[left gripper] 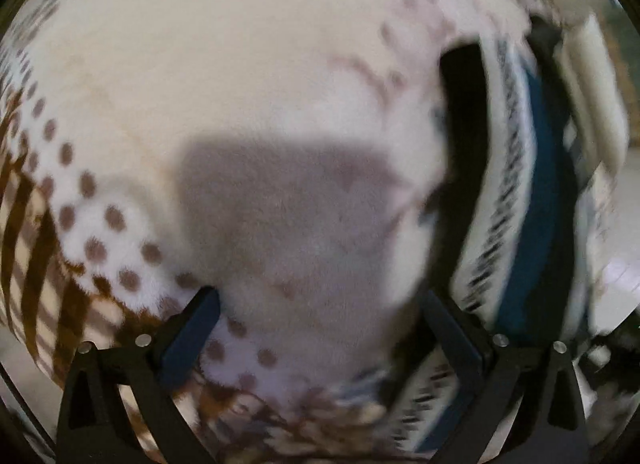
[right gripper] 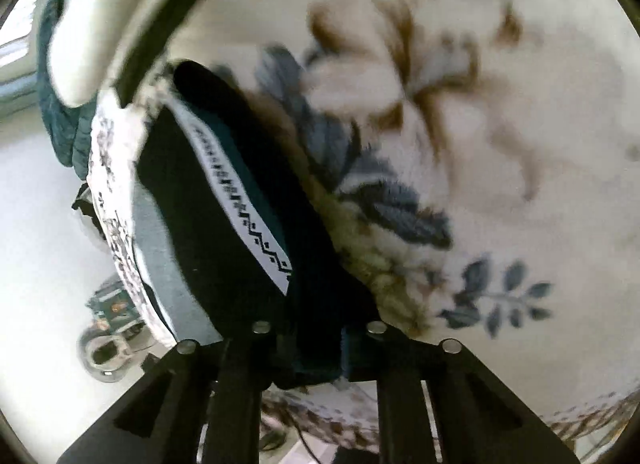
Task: Fold small clothes
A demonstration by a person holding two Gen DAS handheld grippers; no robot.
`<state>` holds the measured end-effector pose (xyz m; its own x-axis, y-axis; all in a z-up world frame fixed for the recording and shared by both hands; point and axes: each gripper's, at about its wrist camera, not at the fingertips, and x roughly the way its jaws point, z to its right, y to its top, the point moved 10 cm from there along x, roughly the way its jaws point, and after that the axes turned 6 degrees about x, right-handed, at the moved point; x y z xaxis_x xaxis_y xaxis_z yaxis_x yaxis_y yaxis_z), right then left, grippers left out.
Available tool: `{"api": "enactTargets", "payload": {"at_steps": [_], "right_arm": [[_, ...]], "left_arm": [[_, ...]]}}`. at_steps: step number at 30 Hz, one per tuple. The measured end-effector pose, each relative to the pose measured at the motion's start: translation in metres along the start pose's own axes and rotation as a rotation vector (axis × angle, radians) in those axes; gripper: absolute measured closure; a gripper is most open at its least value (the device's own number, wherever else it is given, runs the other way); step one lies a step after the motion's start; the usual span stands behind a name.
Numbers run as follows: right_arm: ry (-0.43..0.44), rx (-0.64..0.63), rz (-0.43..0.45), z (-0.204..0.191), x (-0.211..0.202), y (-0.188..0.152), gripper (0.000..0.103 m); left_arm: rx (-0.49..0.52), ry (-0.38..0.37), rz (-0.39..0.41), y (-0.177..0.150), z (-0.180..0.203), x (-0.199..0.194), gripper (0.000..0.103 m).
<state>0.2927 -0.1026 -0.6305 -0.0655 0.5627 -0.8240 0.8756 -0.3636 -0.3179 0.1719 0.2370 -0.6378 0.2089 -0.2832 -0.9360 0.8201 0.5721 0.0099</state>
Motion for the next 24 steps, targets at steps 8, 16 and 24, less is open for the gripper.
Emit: {"api": "enactTargets", "payload": {"at_steps": [8, 16, 24], "right_arm": [[-0.111, -0.061, -0.017, 0.014, -0.008, 0.009, 0.089], [-0.25, -0.14, -0.032, 0.015, 0.01, 0.021, 0.071], [-0.198, -0.722, -0.092, -0.19, 0.005, 0.0, 0.039]], "left_arm": [[-0.023, -0.217, 0.021, 0.02, 0.045, -0.006, 0.0], [0.017, -0.267, 0.032, 0.0, 0.067, -0.006, 0.0], [0.108, -0.292, 0.062, -0.032, 0.079, -0.013, 0.045]]}}
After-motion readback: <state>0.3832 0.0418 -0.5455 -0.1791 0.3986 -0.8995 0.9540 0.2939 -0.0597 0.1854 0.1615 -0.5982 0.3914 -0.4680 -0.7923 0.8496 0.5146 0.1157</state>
